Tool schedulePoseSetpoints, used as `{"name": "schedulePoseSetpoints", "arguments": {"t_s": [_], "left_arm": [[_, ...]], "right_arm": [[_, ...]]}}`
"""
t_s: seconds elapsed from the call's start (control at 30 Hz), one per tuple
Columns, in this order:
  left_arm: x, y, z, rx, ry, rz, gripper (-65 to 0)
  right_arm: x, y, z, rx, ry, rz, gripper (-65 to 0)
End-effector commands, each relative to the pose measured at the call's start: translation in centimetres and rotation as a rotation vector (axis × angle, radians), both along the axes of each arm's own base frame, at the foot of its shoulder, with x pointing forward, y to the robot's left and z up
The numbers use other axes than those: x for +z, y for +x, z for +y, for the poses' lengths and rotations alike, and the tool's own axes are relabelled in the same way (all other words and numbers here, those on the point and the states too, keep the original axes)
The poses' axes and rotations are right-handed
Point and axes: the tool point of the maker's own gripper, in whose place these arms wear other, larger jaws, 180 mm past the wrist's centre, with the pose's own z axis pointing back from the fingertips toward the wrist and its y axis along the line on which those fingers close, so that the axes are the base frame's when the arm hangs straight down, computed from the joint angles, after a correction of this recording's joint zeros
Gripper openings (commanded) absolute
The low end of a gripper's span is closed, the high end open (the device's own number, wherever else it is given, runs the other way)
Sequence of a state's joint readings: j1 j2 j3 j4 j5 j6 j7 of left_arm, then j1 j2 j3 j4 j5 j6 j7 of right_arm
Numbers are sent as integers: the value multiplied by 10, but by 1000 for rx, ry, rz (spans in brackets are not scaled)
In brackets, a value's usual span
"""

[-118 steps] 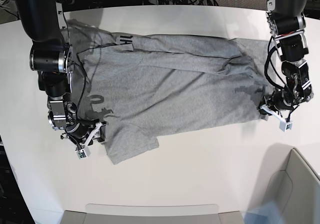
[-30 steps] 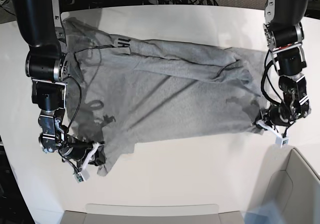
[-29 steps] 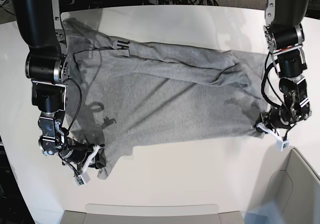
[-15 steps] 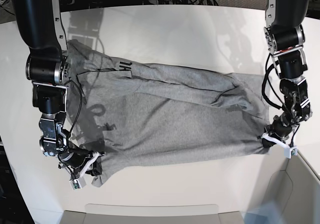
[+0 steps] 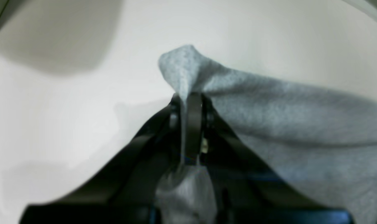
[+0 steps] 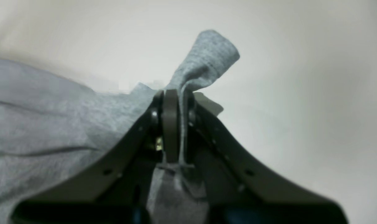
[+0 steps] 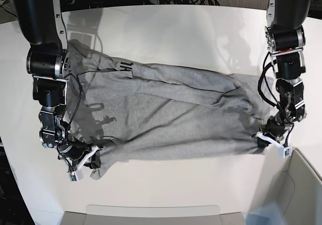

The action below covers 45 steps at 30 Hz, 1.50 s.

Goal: Fold the T-shirt properly
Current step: 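Lift the hem corners with both grippers and fold toward the collar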

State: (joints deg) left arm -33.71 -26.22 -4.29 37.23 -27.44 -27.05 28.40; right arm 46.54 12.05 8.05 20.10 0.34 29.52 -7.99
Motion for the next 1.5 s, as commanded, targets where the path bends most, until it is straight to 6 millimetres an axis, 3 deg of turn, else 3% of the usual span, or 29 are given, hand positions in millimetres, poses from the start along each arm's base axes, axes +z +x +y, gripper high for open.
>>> {"name": "schedulePoseSetpoints", "arguments": {"t_s": [0.0,0.13,0.4,0.5,0.57,0.7,0.8,0.87,0.93,1.07,1.27,1.37,1.47], "left_arm": [[33,17,11,15,9,-93,-650],[37,18,9,2,22,-105,-650],[29,12,10,3,24,-90,-650],[18,3,8,-9,22,-68,-650],[13,-2,3,-47,17,-56,-650],[8,-13,17,-60,36,18,-650],[20,-14,23,-73,74,2,-650],[25,-21,18,-108,110,9,-650],[42,-20,9,-150,154,-8,-650],[35,-38,2,-189,189,42,-650],[40,-72,41,-75,170,65,-650],[37,-86,40,-90,195,98,-650],[39,-93,37,-102,213,96,-650]], "right_arm": [[36,19,-4,-17,23,-86,-650],[29,14,-15,-23,-7,-38,-650],[13,5,-15,-23,-8,-8,-650],[9,-3,-2,51,14,23,-650],[21,-8,-2,110,30,44,-650],[29,-27,-4,155,-40,41,-650],[33,-46,7,212,-152,20,-650],[38,-55,11,233,-196,5,-650],[38,-62,11,242,-227,11,-650],[33,-79,12,256,-275,26,-650],[26,-111,15,286,-349,37,-650],[20,-125,14,293,-377,60,-650],[27,-133,10,267,-373,31,-650]]}}
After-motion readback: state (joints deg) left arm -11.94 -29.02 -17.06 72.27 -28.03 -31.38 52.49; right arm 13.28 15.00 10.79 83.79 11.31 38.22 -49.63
